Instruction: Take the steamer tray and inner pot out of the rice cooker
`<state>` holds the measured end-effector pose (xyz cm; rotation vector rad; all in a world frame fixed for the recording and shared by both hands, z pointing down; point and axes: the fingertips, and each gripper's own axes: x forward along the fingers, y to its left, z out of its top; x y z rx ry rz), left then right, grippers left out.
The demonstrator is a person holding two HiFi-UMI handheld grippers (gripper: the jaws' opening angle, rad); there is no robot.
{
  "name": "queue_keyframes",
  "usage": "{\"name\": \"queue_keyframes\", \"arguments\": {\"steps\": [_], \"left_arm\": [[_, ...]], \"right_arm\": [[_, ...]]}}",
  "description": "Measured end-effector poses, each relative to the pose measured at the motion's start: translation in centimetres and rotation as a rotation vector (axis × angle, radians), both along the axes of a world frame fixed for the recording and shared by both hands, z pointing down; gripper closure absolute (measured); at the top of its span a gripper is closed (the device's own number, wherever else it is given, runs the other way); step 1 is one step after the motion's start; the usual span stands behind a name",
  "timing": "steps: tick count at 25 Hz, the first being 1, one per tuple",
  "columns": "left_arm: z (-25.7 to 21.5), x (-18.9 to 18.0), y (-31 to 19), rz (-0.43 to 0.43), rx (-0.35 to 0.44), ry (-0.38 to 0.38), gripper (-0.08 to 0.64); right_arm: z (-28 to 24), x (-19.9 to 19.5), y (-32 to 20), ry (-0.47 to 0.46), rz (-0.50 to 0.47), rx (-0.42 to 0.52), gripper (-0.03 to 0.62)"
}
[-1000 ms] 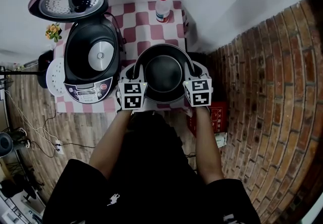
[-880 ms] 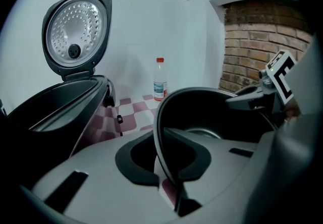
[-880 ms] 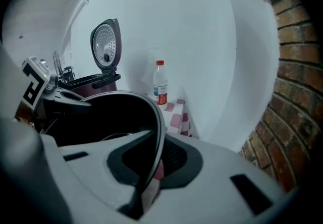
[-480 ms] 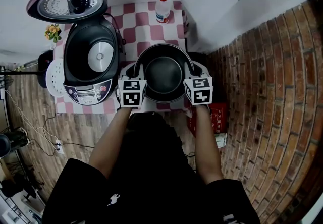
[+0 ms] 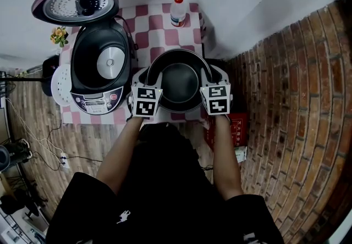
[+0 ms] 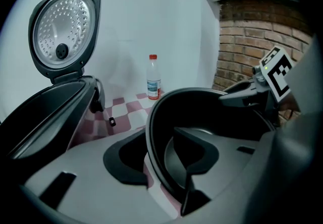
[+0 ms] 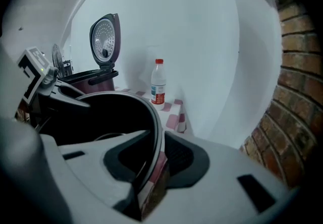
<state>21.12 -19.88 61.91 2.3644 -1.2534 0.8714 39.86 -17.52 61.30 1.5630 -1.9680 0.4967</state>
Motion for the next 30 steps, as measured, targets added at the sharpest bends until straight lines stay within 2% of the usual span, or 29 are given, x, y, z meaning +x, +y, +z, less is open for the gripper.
{"name": "queue_keyframes", "arguments": {"steps": [3,10,21,28,30], "left_arm": [[-1.0,0.0,-0.1,-0.009,0.016,0.007,0.383],[-3.4,-0.1,0.3,-0.025,0.071,0.008,0.387],[-8.7,-0.6,2.3,-0.049,0.192,0.039,0.477],[-12.1,-1.6,3.8,-0.059,0.256,0.087,0.554],[-12.8,-1.8,4.1,-0.048,0.276,0.093,0.557]], "right_arm": [[-0.9,0.3,0.0,-0.015,-0.003,0.017,0.502],[-3.6,-0.1,0.4,-0.048,-0.019,0.073,0.497],[-9.1,-1.5,1.9,-0.120,-0.043,0.199,0.500],[-12.1,-2.8,3.5,-0.172,-0.071,0.269,0.588],[-12.6,-3.2,3.8,-0.189,-0.072,0.279,0.591]]}}
